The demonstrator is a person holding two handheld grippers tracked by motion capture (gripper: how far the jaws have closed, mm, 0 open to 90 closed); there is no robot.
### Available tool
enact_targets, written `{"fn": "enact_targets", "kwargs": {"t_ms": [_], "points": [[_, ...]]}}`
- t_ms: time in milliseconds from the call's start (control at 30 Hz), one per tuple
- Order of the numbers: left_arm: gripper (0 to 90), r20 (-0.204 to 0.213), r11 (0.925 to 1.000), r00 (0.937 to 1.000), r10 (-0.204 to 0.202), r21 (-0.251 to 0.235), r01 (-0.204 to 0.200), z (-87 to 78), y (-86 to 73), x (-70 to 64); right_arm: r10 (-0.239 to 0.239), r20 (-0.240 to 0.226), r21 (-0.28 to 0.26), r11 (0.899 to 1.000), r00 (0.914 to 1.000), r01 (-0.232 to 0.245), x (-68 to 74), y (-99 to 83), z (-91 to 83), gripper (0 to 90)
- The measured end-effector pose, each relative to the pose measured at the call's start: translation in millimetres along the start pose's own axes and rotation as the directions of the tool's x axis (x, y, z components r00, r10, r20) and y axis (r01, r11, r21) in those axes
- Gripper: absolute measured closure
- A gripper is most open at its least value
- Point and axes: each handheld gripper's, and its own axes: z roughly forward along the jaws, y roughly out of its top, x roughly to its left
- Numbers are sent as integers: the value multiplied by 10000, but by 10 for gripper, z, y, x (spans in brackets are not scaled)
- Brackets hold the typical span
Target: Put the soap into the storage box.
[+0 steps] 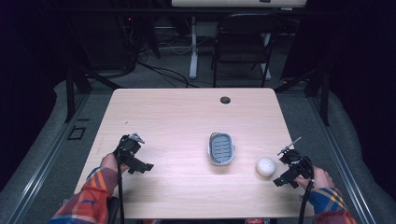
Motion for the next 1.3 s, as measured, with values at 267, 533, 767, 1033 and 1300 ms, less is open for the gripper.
{"fn": "enact_targets", "kwargs": {"t_ms": [267, 533, 767, 1033, 1300], "points": [[0, 19, 10000, 10000, 45, 77, -45, 5, -6, -3, 247, -109, -220, 9994, 9996, -249, 28, -11, 35, 0], [0, 28, 10000, 10000, 45, 67, -45, 13, 5, -8, -53, 57, 101, 9999, 10000, 52, 33, 5, 25, 0], [0, 68, 9999, 10000, 44, 93, -44, 16, 3, -4, -337, 392, 349, 9989, 9987, 324, 65, 46, 6, 0], [0, 58, 9999, 10000, 32, 119, -33, 17, 3, -7, -416, 498, -93, 9991, 9979, 421, 92, 84, -26, 0], [0, 61, 9999, 10000, 28, 160, -29, 24, 5, -2, -231, 471, -394, 9989, 9986, 250, 136, 130, 7, 0]]}}
